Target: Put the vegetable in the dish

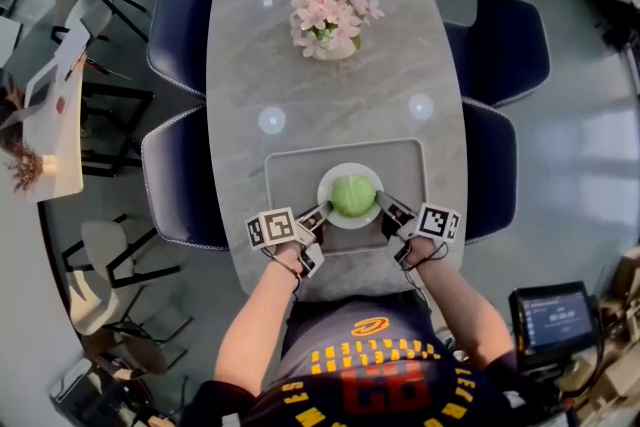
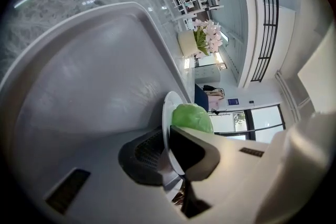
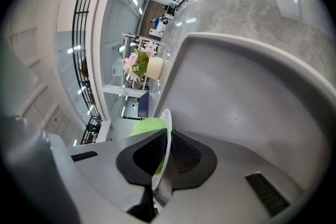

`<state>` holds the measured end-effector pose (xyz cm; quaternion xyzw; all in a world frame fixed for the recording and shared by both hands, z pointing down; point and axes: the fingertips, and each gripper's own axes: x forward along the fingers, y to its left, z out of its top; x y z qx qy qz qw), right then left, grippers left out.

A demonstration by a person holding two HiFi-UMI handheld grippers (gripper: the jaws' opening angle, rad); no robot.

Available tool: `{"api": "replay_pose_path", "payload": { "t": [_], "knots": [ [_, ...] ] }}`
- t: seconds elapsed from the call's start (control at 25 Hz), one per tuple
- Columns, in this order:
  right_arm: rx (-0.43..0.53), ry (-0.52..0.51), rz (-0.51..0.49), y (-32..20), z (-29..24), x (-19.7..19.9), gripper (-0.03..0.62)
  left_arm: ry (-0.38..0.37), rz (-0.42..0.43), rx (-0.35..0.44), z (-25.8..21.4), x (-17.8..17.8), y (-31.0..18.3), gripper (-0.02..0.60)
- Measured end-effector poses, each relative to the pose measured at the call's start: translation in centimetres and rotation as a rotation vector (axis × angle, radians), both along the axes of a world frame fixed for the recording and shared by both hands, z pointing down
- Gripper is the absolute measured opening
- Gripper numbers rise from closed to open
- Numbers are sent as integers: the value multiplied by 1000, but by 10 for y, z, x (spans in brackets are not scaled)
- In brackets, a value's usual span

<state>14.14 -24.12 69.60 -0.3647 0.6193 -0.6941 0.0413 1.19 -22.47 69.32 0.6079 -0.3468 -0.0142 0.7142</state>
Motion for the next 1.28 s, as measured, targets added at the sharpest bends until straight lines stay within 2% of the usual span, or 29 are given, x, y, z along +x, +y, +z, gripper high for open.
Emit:
{"api": "replay_pose_path", "payload": {
  "t": [0.36, 0.56, 0.68, 0.96, 1.16, 1.28],
  "knots": [
    [-6, 54, -56, 4, 2, -5, 18, -71, -12, -35, 9, -2, 7, 29],
    [50, 90, -102, 0, 1, -6, 19, -102, -5, -38, 7, -3, 8, 32],
    [28, 142, -125, 0, 3, -6, 20, -139, -4, -43, 8, -4, 7, 32],
    [39, 303, -223, 1, 5, -5, 25, -270, 57, -33, 10, -7, 6, 43],
    [46, 335, -231, 3, 7, -4, 25, -338, 114, -20, 11, -8, 6, 52],
    [41, 344, -236, 4, 8, -4, 26, -352, 121, -22, 12, -8, 6, 54]
  ]
}}
